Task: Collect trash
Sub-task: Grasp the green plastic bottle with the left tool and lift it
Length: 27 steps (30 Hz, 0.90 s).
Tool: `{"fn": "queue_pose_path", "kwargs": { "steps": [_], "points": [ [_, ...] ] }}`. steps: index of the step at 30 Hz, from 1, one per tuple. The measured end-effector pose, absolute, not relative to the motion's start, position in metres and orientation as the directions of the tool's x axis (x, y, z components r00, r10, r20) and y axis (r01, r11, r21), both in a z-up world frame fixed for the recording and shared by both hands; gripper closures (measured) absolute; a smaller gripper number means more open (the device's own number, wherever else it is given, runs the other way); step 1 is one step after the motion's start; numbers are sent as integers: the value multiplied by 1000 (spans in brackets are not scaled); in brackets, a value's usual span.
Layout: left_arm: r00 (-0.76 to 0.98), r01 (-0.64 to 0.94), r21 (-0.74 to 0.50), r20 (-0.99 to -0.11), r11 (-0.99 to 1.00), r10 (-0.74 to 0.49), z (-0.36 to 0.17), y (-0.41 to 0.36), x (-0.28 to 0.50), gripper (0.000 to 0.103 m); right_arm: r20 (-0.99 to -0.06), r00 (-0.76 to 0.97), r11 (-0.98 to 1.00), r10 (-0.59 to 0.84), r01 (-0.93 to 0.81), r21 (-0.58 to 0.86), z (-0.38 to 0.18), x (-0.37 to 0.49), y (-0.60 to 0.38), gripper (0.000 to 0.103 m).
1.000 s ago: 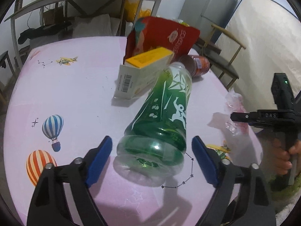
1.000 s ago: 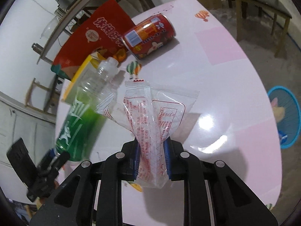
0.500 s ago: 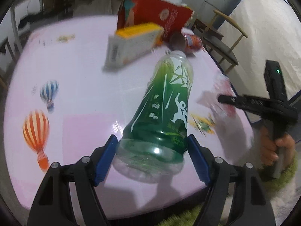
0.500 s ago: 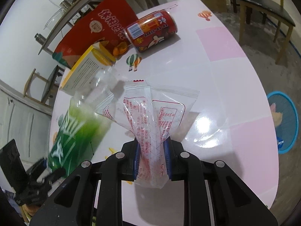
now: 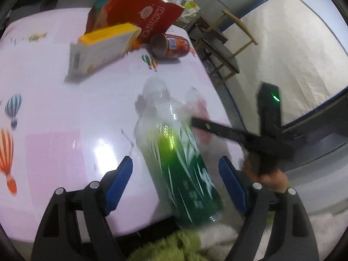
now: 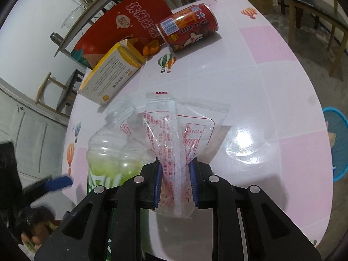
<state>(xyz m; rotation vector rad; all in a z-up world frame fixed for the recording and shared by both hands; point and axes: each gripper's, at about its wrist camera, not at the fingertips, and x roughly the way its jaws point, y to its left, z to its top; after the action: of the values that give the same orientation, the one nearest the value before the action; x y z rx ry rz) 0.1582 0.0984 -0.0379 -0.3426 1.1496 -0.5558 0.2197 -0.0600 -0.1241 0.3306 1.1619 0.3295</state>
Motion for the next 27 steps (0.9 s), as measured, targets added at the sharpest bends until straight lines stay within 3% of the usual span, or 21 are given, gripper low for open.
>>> {"fn": "queue_pose_path", "kwargs": {
  "steps": [12,23,27],
  "points": [
    [234,-2,-585,-789,811,-569,-82,94,210,24,-818,347,884,459,-93,458,-130,221,-67,82],
    [238,-13,-601,-778,799,-581,-89,90,215,32,-804,347,872,482,-98,481,-134,219,-76,82],
    [347,84,-583,-743,808,-572,-57,91,201,32,-804,353,873,479,-96,478,-134,218,-78,82]
  ]
}}
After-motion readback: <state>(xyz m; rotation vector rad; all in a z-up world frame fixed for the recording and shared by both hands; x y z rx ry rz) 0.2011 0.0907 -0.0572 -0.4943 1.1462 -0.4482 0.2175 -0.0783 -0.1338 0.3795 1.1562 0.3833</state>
